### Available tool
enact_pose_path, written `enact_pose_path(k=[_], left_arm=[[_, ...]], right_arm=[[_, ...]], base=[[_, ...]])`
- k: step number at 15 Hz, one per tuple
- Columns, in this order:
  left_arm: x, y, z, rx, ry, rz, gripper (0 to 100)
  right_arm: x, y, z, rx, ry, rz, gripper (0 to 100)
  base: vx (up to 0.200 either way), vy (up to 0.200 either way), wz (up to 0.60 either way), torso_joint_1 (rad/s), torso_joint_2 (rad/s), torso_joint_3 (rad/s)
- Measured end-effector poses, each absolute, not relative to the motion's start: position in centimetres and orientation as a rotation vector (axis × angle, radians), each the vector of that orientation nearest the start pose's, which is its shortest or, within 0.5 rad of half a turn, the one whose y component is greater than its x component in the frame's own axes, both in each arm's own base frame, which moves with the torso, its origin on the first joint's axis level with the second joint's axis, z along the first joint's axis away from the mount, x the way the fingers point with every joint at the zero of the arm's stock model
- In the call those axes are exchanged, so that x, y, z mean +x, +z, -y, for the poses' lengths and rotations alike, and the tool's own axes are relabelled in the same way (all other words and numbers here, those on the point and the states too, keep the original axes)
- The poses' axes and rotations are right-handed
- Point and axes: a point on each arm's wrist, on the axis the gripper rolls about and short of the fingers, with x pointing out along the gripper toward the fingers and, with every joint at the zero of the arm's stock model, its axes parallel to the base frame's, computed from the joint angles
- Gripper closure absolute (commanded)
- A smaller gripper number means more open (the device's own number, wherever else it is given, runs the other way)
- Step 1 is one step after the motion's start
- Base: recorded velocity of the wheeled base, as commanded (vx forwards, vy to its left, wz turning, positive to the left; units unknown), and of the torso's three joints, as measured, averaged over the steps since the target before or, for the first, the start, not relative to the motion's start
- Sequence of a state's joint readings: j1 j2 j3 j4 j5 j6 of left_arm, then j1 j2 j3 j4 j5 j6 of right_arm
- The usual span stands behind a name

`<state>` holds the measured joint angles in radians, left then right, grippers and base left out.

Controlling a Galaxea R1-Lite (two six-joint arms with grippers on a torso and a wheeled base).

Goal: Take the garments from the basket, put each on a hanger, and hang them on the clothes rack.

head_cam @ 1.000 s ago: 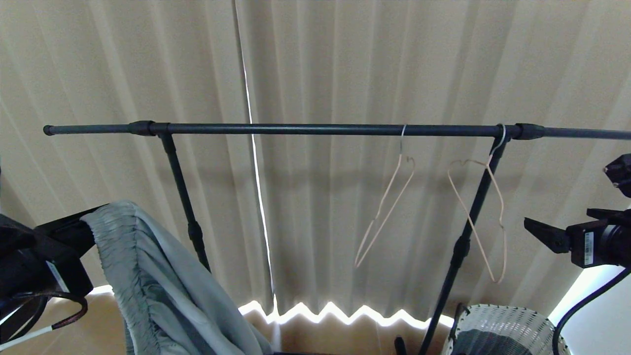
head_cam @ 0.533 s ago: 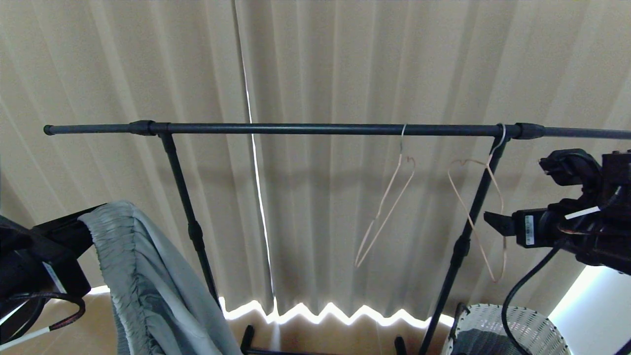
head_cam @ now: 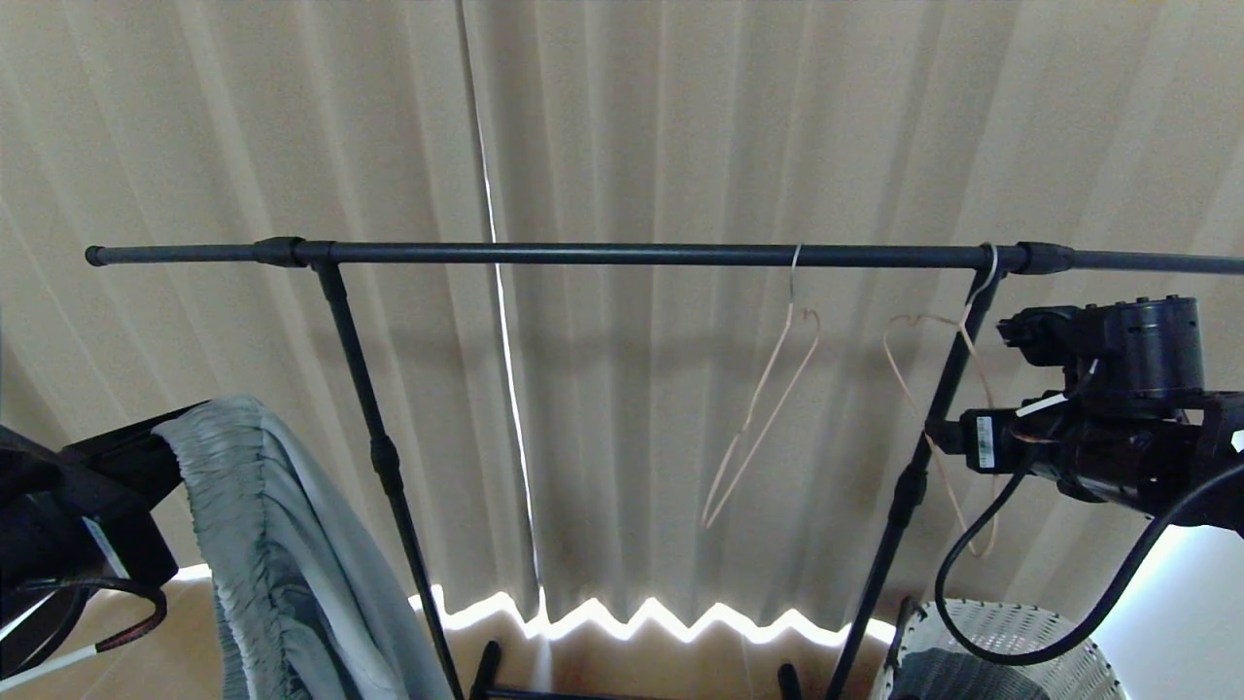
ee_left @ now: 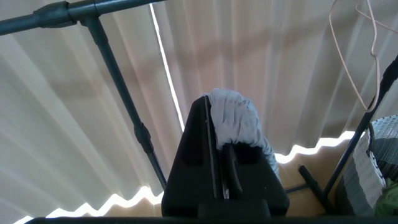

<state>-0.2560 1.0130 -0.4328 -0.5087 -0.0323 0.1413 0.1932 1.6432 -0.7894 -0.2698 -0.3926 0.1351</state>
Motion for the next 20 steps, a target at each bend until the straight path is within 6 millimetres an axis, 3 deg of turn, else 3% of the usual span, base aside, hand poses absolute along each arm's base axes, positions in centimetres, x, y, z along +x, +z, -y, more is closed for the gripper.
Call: enact_pose_path(k=[6,7,20], left_arm=[[12.5,21.5,3.4,0.146,-0.293,-0.045,100],[12.5,21.5,3.4,0.146,-0.293,-0.044,100],[12.2,21.6,3.3,0.144,-0.292,-0.033,100]], right_arm=[[27.7,16.3,-4.4,-0.040,-0.251,-0.539,0],[27.7,16.2,-4.4,-0.041,-0.251,-0.540,100],[27.0,17.3,-4.3,-0.035,-0.257,-0.503,100]], base=[[0.000,0.000,0.00,0.000,0.00,0.000],[0.000,0.000,0.00,0.000,0.00,0.000],[0.000,0.000,0.00,0.000,0.00,0.000]])
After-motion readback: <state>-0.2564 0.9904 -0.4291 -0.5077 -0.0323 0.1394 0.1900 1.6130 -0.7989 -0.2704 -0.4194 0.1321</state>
